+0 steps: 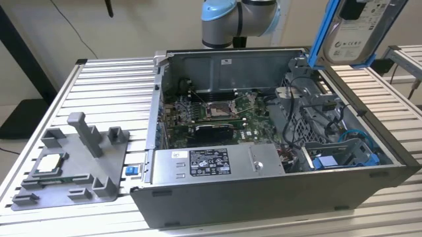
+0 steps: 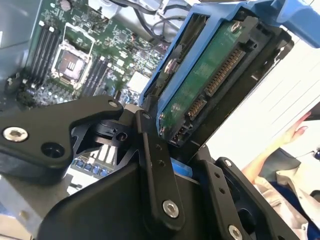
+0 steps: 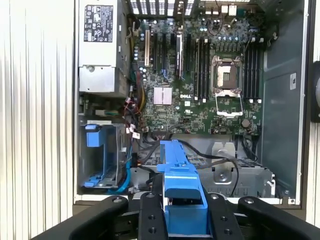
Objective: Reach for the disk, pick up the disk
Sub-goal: 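Pick up the disk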
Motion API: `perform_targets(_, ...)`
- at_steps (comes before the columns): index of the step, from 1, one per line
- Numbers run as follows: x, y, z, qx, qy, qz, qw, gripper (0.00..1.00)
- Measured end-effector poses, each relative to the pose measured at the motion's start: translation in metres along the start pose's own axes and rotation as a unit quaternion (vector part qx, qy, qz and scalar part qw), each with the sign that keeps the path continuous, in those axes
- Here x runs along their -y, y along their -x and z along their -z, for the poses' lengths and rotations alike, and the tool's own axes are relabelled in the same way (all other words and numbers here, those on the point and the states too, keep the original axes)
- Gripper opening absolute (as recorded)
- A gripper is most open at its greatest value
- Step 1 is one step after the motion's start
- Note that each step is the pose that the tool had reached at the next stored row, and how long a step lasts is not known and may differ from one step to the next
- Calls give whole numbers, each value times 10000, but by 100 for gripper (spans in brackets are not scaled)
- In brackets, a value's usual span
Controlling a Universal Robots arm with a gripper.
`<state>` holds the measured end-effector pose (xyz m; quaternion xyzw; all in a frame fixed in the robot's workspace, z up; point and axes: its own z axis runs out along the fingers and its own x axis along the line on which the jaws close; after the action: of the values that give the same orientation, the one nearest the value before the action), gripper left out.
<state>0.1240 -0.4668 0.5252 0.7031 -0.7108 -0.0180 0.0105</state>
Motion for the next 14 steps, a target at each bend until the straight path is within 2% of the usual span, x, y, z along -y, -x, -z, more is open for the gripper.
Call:
perform_targets(7,2,-144,-24,0,0,0,10000,0)
perform_targets(14,3,-225,-55,0,0,0,10000,0)
